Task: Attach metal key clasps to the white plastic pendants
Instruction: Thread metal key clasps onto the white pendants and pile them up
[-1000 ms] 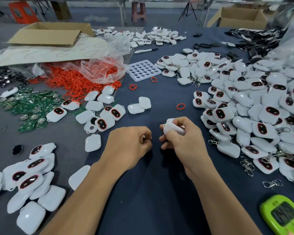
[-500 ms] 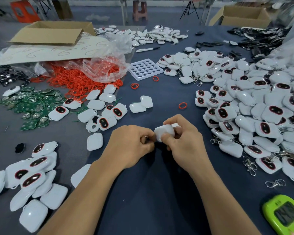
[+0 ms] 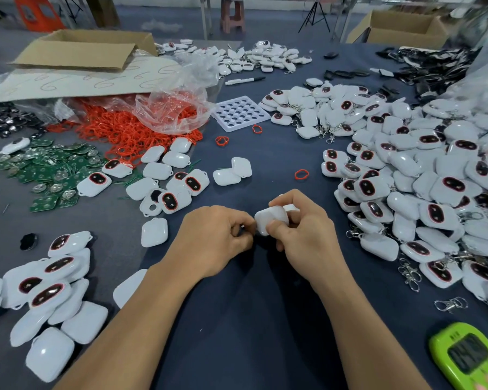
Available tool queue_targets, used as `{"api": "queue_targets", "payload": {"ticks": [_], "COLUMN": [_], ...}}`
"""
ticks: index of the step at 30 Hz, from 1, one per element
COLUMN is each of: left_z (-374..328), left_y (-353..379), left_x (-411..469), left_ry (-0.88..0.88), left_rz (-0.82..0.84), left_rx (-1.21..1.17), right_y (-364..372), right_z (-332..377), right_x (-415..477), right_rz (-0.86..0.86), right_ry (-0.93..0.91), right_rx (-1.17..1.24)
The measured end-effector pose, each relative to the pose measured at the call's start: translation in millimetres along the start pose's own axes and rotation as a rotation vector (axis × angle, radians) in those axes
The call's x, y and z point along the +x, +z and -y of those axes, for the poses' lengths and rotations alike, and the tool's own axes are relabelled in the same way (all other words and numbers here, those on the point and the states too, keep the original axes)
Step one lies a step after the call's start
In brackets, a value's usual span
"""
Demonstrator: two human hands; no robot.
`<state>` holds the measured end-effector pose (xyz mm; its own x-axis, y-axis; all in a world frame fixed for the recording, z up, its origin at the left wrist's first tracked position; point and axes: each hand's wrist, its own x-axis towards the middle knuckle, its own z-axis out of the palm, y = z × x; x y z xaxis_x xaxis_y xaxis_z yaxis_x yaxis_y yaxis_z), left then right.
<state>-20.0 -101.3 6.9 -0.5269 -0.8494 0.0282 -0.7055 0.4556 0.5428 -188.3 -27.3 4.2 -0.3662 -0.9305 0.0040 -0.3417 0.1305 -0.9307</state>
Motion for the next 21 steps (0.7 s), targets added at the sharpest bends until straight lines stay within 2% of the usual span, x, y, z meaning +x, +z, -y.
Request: {"api": "queue_targets", "payload": {"ticks": [5, 14, 21], "left_z": [0.9, -0.1, -4.7], "left_y": [0.3, 2.3, 3.8], "left_x": [-1.1, -3.9, -4.1], "left_ry": [0.003, 0.014, -0.072], "left_rz": [-0.016, -0.054, -0.075], "left_rx": [-0.012, 0.021, 0.051], "right_y": [-1.2, -4.6, -1.2], "right_z": [-0.9, 3.1, 4.2], "right_x": [2.2, -0.2, -3.8], "right_rz": [0.028, 0.046, 0.078], "right_ry": [0.017, -0.061, -0.063], "right_rx": [-0.042, -0.094, -0.079]}}
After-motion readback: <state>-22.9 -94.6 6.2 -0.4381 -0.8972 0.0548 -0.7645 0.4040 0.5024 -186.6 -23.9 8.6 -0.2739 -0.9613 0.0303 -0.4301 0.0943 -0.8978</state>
